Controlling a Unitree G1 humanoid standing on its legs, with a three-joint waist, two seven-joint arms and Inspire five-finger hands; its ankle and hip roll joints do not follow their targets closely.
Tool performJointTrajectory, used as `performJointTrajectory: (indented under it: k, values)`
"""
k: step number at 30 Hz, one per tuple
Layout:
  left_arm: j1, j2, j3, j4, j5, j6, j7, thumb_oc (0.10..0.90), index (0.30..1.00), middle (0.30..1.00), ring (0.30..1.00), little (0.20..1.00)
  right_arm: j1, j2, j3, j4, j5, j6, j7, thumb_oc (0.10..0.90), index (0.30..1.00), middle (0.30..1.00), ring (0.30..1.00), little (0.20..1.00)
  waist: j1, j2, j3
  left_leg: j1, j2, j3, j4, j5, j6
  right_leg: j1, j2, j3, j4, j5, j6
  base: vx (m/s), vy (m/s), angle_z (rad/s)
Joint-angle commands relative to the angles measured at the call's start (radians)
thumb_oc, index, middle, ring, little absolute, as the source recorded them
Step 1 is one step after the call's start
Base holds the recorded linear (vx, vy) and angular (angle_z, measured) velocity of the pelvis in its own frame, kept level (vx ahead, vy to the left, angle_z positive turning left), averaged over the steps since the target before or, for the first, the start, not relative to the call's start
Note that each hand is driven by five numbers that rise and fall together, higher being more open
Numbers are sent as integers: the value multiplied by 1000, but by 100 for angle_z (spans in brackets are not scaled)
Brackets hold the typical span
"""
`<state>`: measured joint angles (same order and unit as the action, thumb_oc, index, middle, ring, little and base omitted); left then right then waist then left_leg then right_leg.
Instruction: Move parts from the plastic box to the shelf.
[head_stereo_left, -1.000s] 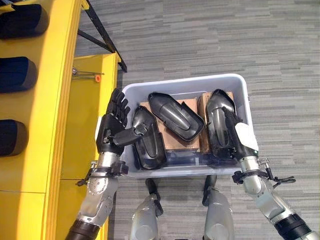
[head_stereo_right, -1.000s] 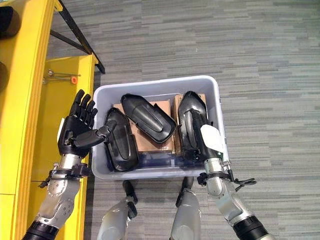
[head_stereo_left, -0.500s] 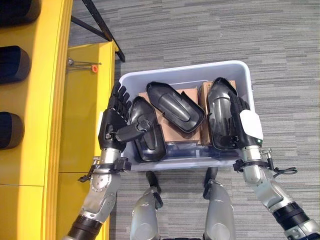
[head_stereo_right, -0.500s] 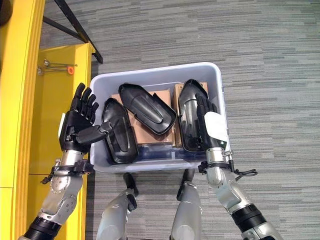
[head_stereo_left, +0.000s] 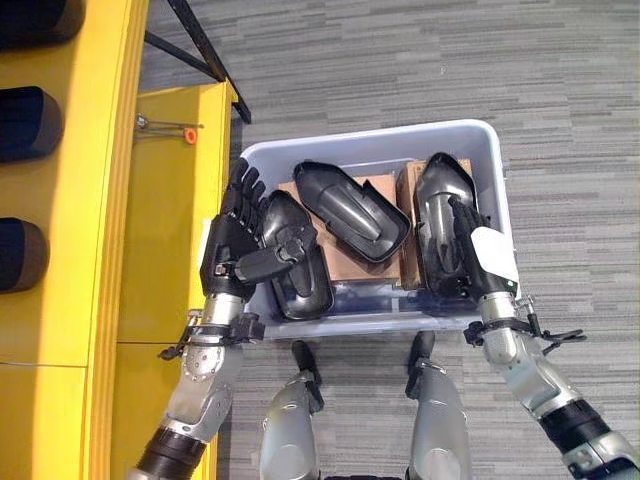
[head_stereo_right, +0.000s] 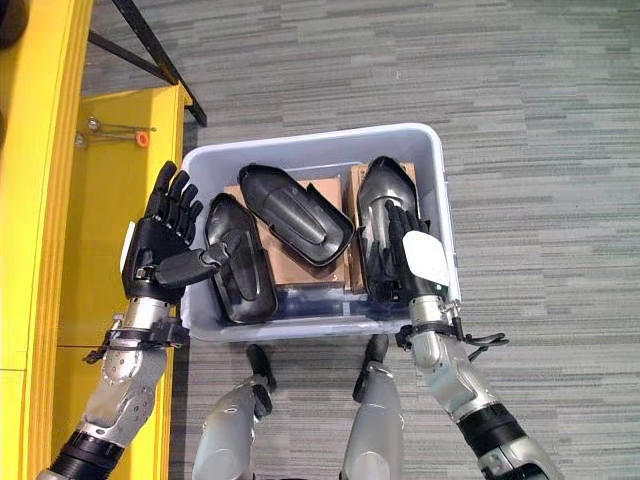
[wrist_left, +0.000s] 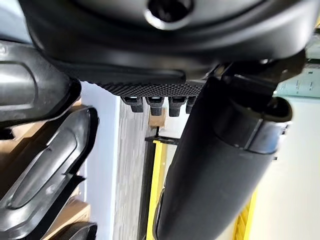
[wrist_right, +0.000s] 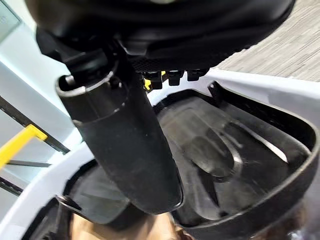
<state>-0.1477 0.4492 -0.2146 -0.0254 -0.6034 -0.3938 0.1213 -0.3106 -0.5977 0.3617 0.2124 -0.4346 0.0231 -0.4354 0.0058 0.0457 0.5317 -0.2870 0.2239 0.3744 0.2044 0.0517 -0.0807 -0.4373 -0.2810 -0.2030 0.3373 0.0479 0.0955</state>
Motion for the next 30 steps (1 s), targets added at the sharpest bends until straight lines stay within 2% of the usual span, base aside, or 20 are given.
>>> performJointTrajectory:
  k: [1,4,6,8,9,11,13,15,18,24,30]
  values:
    - [-63,26,13,-102,35,-79,-14,900,1000,1000,1000,1000,-102,2,23,-65,-41,-70,-25,900,1000,1000,1000,1000,27,-18,-12,-38,-12,-99,75,-115,-4,19,17,32,65,-132,54,28,-42,1]
    - [-81,21,-3,-75,38,-73,-35,900,1000,1000,1000,1000,-136,11,44,-4,16,-59,-6,900,1000,1000,1000,1000,35,-18,-12,-58,-15,-103,85,-115,-3,-1,13,25,81,-135,52,33,-52,3]
    - [-90,16,-12,-61,45,-80,-38,900,1000,1000,1000,1000,-161,15,61,50,120,-44,25,900,1000,1000,1000,1000,38,-17,-12,-76,-15,-108,98,-120,-4,-15,12,23,97,-144,49,23,-43,2]
    - [-100,17,-13,-49,49,-84,-37,900,1000,1000,1000,1000,-176,27,63,91,304,-25,73,900,1000,1000,1000,1000,42,-17,-12,-95,-14,-112,102,-113,-5,-32,15,19,104,-141,43,27,-47,6]
    - [-104,12,-13,-43,48,-71,-32,900,1000,1000,1000,1000,-189,53,56,159,451,-14,95,900,1000,1000,1000,1000,47,-15,-12,-113,-15,-121,113,-118,-9,-49,15,15,119,-150,37,45,-53,6]
    - [-117,7,-13,-33,28,-60,-37,900,1000,1000,1000,1000,-216,76,47,237,529,-15,90,900,1000,1000,1000,1000,53,-11,-12,-130,-16,-125,110,-113,-12,-67,17,8,124,-151,32,28,-28,7]
    - [-128,-1,-12,-25,25,-52,-34,900,1000,1000,1000,1000,-255,94,39,325,562,-37,109,900,1000,1000,1000,1000,59,-1,-12,-143,-15,-125,93,-101,-15,-86,22,0,123,-149,26,6,0,2]
    - [-141,-6,-17,-13,23,-51,-32,900,1000,1000,1000,1000,-286,105,32,385,541,-41,125,900,1000,1000,1000,1000,62,6,-12,-154,-16,-127,80,-91,-17,-103,26,-1,126,-147,25,-5,-2,-6]
    - [-154,-9,-22,-2,23,-58,-30,900,1000,1000,1000,1000,-318,107,36,441,547,-23,166,900,1000,1000,1000,1000,68,14,-12,-175,-14,-130,68,-81,-19,-130,28,-4,134,-148,21,-10,-21,-8]
    - [-182,-17,-38,18,22,-53,-32,900,1000,1000,1000,1000,-416,94,45,599,563,-52,122,900,1000,1000,1000,1000,89,28,-12,-205,-8,-129,62,-63,-26,-165,26,-27,150,-149,11,8,-31,-3]
    - [-194,1,-36,16,-9,-36,-52,900,1000,1000,1000,1000,-516,60,27,674,494,-65,94,900,1000,1000,1000,1000,107,39,-12,-216,-2,-126,60,-52,-32,-176,26,-48,166,-153,6,4,-18,-1]
